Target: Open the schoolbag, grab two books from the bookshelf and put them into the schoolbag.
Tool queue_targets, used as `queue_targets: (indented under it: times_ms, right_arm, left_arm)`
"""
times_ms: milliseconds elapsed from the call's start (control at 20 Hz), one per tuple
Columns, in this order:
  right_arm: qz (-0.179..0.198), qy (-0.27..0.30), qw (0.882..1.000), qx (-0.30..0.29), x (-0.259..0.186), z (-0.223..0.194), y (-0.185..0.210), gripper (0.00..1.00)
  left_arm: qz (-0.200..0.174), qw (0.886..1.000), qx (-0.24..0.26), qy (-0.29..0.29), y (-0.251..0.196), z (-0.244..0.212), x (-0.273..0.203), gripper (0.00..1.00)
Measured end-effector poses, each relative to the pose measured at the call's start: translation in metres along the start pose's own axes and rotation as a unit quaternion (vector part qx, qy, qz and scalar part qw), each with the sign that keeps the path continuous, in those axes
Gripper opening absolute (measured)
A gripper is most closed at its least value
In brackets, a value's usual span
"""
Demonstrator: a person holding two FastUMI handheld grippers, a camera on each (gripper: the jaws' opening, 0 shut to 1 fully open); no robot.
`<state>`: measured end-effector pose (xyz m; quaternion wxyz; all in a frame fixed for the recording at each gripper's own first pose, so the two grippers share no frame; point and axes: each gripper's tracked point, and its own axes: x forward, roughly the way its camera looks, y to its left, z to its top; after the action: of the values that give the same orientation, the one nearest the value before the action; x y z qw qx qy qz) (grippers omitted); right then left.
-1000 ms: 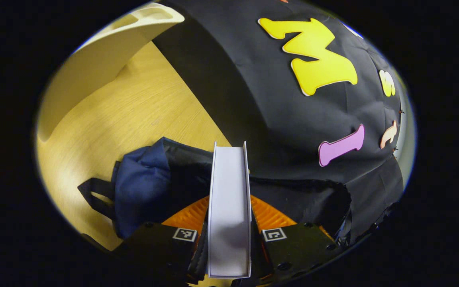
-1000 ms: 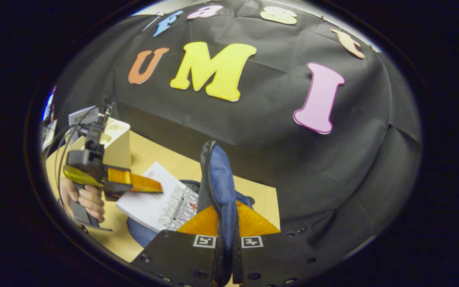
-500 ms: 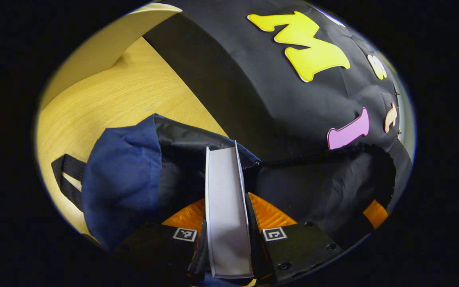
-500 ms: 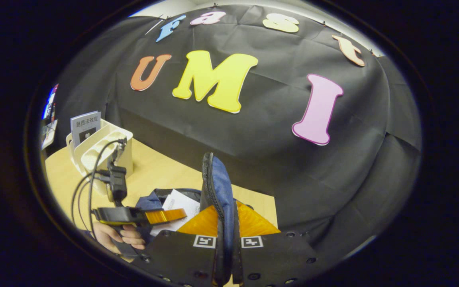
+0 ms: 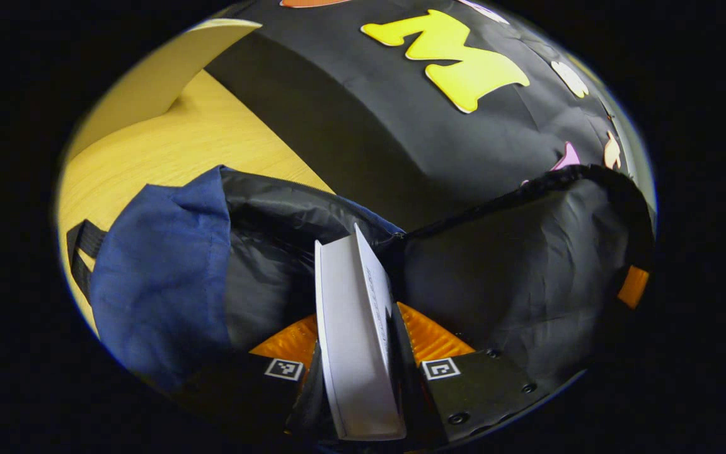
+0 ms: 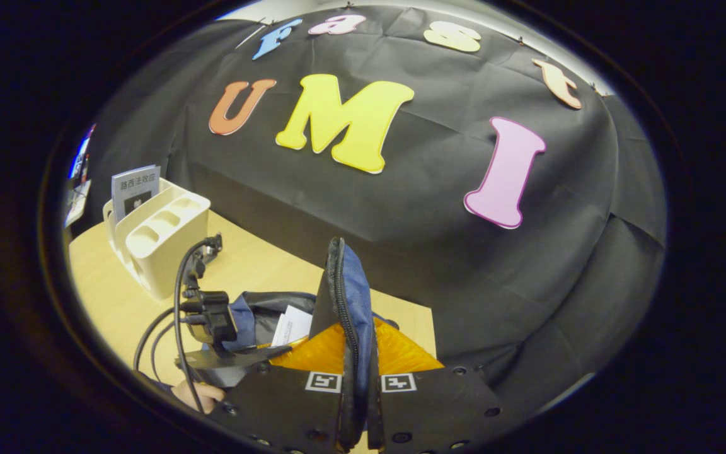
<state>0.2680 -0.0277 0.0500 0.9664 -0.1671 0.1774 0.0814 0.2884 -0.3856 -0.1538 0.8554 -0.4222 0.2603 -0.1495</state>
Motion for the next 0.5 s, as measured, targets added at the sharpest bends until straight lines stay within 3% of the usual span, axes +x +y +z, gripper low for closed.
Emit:
queue_targets:
  times_ms: [150,200,250,400,500]
  right_arm:
    - [0.000,0.007,1.000,0.001,0.002,-0.007,0.000,0.08]
    - [0.002,0.010,1.000,0.002,0.002,-0.009,0.002,0.08]
    - [0.003,0.012,1.000,0.001,0.003,-0.011,0.002,0.08]
    - [0.003,0.018,1.000,0.002,0.004,-0.017,0.004,0.08]
    - [0.002,0.021,1.000,0.005,0.005,-0.020,0.004,0.08]
  left_arm:
    - [0.025,0.999,0.024,0.028,0.015,-0.015,0.007,0.73]
    - [0.033,0.998,0.035,0.043,0.019,-0.017,0.006,0.87]
    - [0.032,0.997,0.040,0.050,0.022,-0.017,0.004,0.86]
    - [0.051,0.992,0.091,0.065,0.035,-0.009,-0.008,0.96]
    - [0.054,0.989,0.119,0.070,0.043,0.002,-0.026,0.97]
